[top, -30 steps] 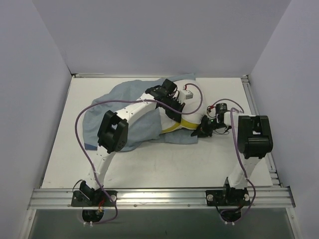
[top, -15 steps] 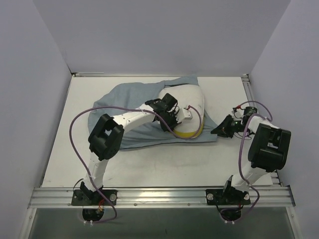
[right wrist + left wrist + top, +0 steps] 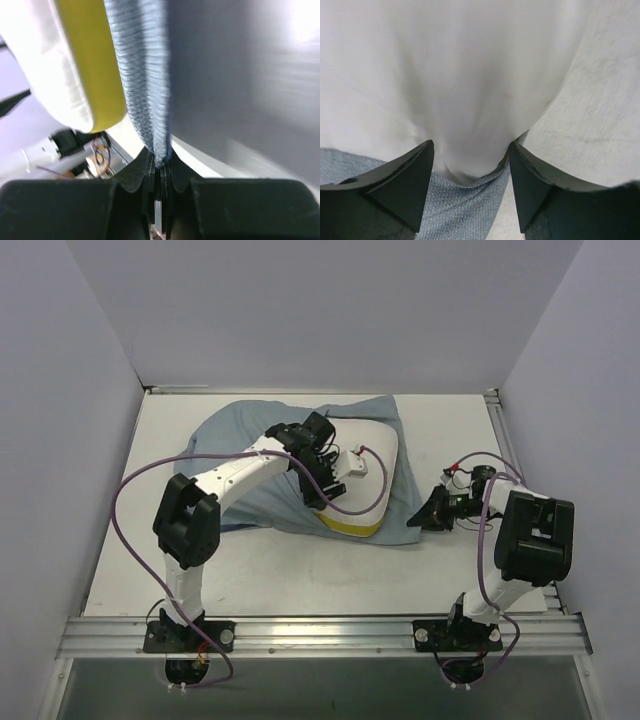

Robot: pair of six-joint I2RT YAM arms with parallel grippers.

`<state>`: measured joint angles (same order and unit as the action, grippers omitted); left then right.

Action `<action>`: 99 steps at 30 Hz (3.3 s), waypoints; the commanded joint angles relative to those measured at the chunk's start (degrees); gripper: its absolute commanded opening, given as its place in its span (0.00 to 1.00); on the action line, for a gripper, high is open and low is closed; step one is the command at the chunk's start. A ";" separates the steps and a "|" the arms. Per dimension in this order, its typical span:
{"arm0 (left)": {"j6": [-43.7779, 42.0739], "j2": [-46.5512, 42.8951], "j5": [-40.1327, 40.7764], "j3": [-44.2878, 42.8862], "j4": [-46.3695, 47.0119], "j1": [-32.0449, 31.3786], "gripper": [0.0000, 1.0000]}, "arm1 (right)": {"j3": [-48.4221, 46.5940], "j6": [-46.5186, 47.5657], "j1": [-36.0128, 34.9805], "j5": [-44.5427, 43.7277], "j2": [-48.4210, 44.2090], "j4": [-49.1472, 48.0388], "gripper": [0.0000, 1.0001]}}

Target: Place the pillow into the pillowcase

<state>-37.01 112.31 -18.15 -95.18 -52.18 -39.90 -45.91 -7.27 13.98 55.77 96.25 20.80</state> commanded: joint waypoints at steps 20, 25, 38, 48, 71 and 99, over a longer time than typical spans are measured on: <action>8.10 29.89 10.93 -37.64 7.98 -9.85 0.55 | 3.90 1.64 -1.24 4.79 -7.57 2.41 0.00; 6.61 25.59 14.72 -24.92 8.06 -0.99 0.42 | 4.86 1.20 8.50 6.28 -5.72 3.54 0.00; -1.04 22.07 23.86 -19.17 8.41 14.67 0.34 | 5.92 4.36 11.95 7.07 -15.91 8.73 0.00; -6.31 13.12 0.96 -8.91 5.43 10.12 0.38 | 4.52 6.83 4.14 8.13 -19.96 11.11 0.19; -15.63 -3.41 -19.20 17.22 0.94 0.96 0.44 | -31.44 -5.83 -23.29 -20.43 17.74 7.59 0.91; 0.71 4.74 2.40 0.62 19.58 -10.99 0.63 | -10.62 -9.78 -19.35 -1.46 2.81 -2.43 0.00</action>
<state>-38.57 110.50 -23.73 -92.05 -36.62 -51.24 -59.59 -16.10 -7.46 51.18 101.69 16.45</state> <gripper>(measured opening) 0.635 0.029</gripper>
